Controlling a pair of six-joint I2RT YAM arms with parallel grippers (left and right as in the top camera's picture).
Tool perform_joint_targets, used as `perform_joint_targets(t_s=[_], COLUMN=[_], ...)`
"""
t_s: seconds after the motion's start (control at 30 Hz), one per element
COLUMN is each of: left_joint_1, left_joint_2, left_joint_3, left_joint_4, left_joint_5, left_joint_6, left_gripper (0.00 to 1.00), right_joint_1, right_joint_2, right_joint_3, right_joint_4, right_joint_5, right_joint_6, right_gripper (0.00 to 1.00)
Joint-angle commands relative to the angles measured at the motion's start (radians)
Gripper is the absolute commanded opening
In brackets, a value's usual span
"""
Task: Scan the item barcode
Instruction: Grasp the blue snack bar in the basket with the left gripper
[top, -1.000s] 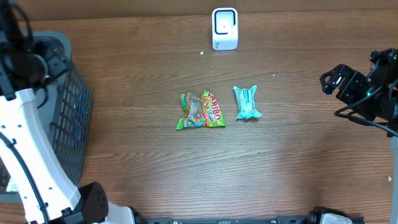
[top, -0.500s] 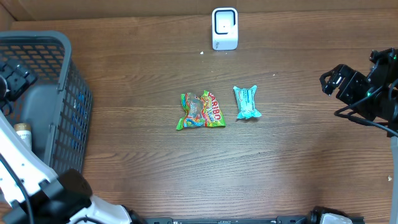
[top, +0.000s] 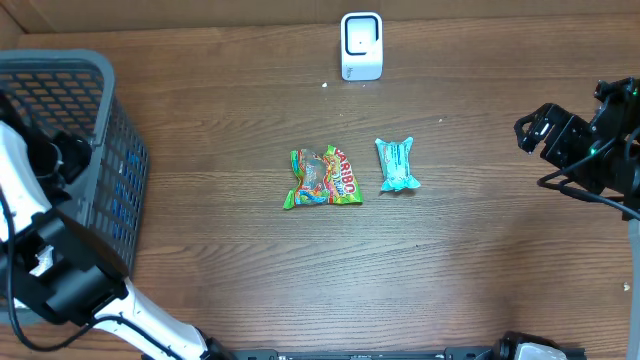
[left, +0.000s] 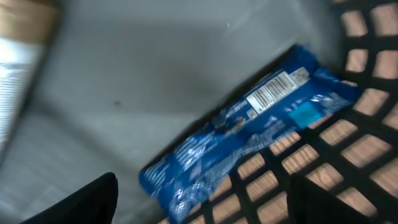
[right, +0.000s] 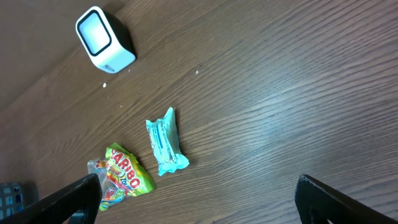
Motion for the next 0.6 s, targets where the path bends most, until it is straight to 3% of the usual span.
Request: perform_joint_targets(t_s=[0.0,0.43,0.57], left_joint_1=[-0.007,-0.021,-0.021], left_joint_2=[0.006,0.006,0.006], left_joint_3=[-0.066,-0.343,-0.408], left_joint_4=[0.046,0.299,0.361], left_joint_5=[0.055,0.058,0.058], left_joint_6=[0.050,0.094,0.093], left_gripper=[0.78,0.80,0.71], right_joint_1=[0.006,0.006,0.006], right_joint_2=[-0.002,-0.002,-0.002], right_joint_3=[0.021,0.021,0.021], right_joint_4=[0.006,0.008,0.009], right_joint_5=[-0.006,-0.006,-0.006], right_joint_6=[-0.003,-0.003,-0.003], right_gripper=[1.00,1.00,1.00])
